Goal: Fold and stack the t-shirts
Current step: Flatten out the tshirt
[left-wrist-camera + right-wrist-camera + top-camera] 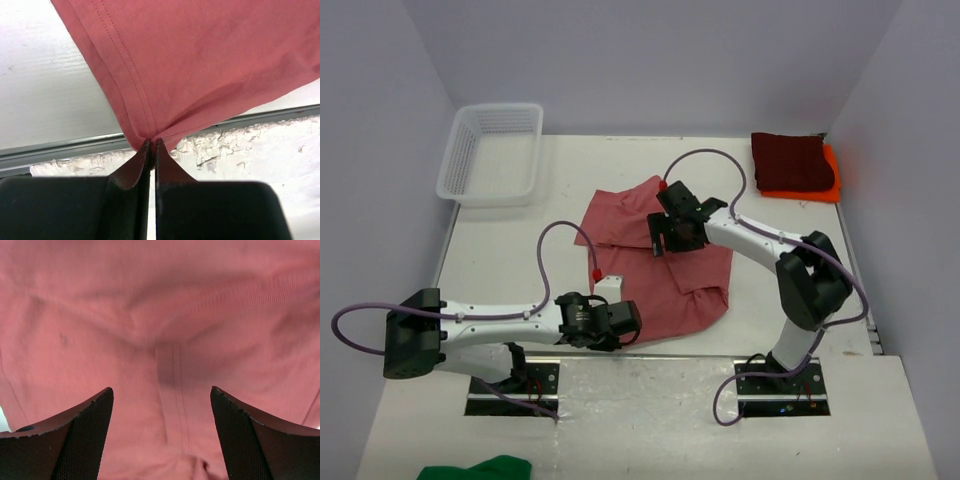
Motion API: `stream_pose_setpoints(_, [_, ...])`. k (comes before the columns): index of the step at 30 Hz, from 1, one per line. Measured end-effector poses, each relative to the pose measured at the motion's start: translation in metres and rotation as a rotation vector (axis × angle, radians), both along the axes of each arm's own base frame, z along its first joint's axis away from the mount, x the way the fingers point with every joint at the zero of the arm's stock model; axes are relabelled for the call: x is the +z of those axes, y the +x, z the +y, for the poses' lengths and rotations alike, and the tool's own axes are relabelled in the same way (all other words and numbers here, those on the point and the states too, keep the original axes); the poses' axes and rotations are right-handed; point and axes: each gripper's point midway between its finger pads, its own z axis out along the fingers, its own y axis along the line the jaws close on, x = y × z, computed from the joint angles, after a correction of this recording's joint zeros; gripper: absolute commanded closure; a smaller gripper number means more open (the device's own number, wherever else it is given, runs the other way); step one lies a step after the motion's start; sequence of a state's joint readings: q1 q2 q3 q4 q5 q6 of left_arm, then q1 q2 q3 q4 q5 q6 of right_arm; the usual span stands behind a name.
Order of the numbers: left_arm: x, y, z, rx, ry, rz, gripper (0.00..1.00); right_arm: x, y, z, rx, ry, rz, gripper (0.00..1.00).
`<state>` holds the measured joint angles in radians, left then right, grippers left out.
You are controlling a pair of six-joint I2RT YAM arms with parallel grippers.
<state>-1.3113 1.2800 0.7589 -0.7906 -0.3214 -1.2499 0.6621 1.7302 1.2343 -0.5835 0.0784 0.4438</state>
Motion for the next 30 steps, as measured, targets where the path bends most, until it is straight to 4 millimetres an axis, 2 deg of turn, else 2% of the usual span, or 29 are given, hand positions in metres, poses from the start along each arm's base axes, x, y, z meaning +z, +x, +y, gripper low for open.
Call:
stream_pose_setpoints(5, [0.002, 0.0, 0.0, 0.012, -0.01, -0.002, 1.0, -0.008, 0.031, 0.016, 0.013, -0.031, -0.001, 0.23])
stream_pose_setpoints(7, [-0.001, 0.0, 0.0, 0.012, -0.003, 0.002, 1.0, -0.014, 0.04, 0.02, 0.014, -0.047, -0.002, 0.26])
stream_pose_setpoints(8, [-0.002, 0.0, 0.0, 0.012, -0.001, 0.002, 1.0, -0.016, 0.042, 0.02, 0.012, -0.056, -0.003, 0.3])
stream_pose_setpoints(16, [-0.003, 0.0, 0.0, 0.01, -0.004, 0.001, 1.0, -0.031, 0.044, -0.005, -0.047, -0.175, -0.013, 0.34])
stream_pose_setpoints(20, [-0.006, -0.001, 0.001, 0.001, 0.0, 0.004, 1.0, -0.034, 0.042, -0.017, -0.079, -0.224, -0.014, 0.5])
stream_pose_setpoints(21, [-0.006, -0.001, 0.001, 0.001, -0.002, 0.003, 1.0, -0.034, 0.041, -0.018, -0.085, -0.231, -0.013, 0.5])
stream_pose_setpoints(25, [-0.007, 0.0, -0.001, -0.004, -0.01, 0.0, 1.0, -0.036, 0.04, -0.025, -0.111, -0.257, -0.018, 0.5])
stream_pose_setpoints(30, [-0.01, -0.001, 0.0, -0.013, -0.007, 0.002, 1.0, -0.042, 0.033, -0.031, -0.119, -0.281, -0.001, 0.37])
